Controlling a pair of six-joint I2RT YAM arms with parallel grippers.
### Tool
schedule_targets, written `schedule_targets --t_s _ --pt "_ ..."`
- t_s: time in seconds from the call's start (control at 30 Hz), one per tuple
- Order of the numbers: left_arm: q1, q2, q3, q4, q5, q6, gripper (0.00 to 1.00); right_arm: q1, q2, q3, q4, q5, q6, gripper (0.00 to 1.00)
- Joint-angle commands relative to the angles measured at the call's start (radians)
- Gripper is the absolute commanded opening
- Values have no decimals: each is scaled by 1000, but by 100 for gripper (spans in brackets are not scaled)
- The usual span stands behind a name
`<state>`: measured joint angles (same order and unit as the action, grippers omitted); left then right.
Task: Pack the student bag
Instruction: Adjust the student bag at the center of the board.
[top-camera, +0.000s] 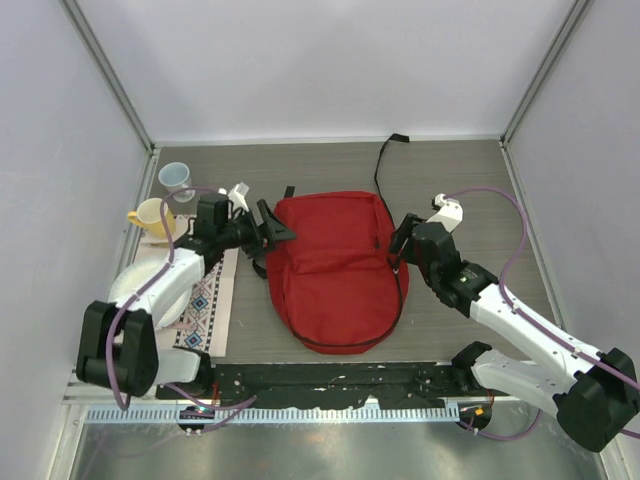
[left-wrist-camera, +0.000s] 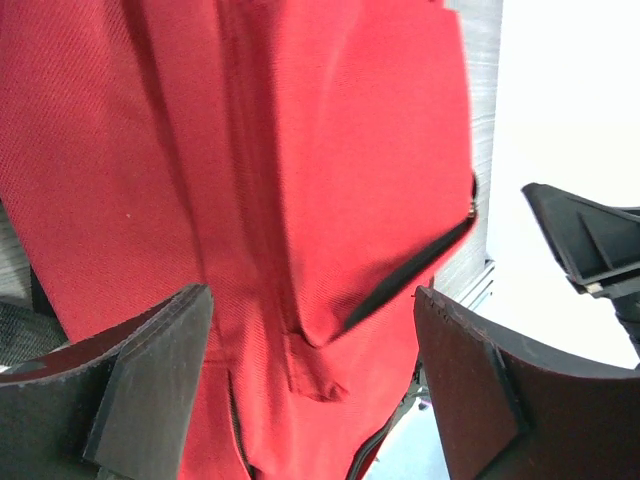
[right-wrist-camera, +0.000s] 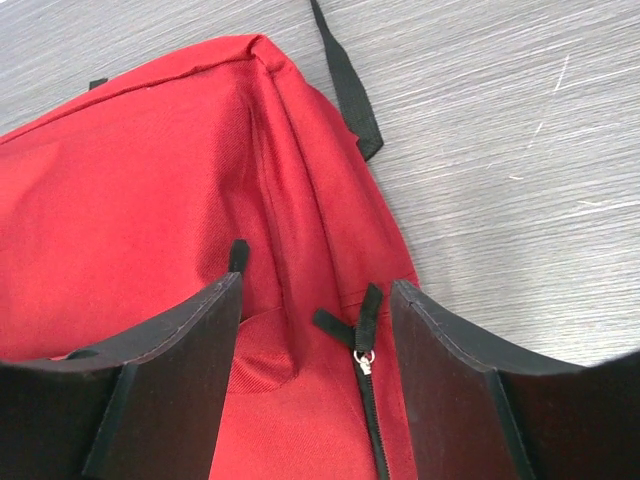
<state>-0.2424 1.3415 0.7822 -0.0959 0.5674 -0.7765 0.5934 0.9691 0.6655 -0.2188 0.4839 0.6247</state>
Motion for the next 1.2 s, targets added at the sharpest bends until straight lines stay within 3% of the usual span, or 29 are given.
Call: schedule_targets --t_s 0.0,0.17,0.43,0.67,0.9,1.17 --pt "3 -120 -4 -27 -46 8 86 -4 25 20 33 -132 15 66" --pt "-6 -147 -37 -7 -75 -24 91 -4 100 5 128 -298 55 66" --pt "-89 -97 -44 -156 -277 19 96 -4 249 28 81 -340 81 67" --pt "-187 24 -63 28 -255 -64 96 -6 281 23 84 -361 95 67" --pt "-219 226 118 91 -182 -83 95 -36 264 17 90 -352 106 69" --pt "-219 257 233 67 -220 -87 98 -162 287 78 70 -406 40 70"
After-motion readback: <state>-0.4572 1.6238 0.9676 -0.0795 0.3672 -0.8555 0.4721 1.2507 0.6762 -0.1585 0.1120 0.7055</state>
